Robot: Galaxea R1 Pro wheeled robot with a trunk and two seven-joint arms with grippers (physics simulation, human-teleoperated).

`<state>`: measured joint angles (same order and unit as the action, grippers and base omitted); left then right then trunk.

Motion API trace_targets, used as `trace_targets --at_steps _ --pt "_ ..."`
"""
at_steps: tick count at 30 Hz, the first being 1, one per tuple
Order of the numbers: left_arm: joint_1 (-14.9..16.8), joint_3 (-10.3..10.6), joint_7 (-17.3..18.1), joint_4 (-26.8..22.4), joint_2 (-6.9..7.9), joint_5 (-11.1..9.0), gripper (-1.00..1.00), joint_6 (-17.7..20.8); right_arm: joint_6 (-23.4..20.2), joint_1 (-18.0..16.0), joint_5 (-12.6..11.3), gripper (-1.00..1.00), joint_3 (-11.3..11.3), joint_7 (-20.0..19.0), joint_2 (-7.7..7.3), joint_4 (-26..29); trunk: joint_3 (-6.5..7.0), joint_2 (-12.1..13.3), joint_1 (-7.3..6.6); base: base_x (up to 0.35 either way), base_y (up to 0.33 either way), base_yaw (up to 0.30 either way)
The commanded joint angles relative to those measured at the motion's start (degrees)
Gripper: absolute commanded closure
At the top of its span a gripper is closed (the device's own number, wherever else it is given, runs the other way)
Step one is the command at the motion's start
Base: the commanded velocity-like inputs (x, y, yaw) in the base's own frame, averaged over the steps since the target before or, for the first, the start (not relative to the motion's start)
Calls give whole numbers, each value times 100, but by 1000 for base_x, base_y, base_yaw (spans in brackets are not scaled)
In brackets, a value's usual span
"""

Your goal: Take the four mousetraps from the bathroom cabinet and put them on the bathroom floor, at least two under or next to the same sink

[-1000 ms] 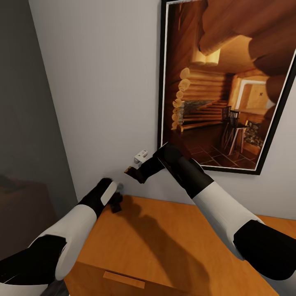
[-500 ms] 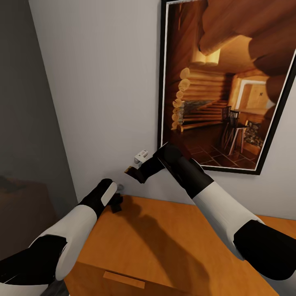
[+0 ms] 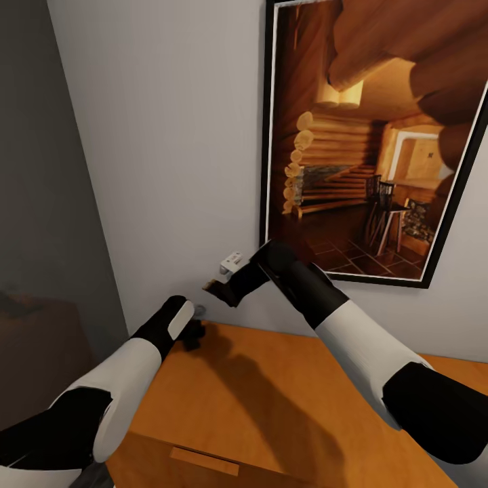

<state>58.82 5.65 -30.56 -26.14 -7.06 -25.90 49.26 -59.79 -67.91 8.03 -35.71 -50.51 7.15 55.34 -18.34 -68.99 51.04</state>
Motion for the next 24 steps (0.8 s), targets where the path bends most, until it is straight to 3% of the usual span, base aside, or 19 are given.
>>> trace_targets --at_steps 1,24 --pt "1 43 -45 -14 -12 -90 -100 21 -21 -3 45 100 12 -39 -10 -30 -8 -5 0 0 0 0" --pt "-2 59 -124 48 -68 -839 -100 20 -21 6 68 100 30 -11 -74 -103 -8 -5 0 0 0 0"
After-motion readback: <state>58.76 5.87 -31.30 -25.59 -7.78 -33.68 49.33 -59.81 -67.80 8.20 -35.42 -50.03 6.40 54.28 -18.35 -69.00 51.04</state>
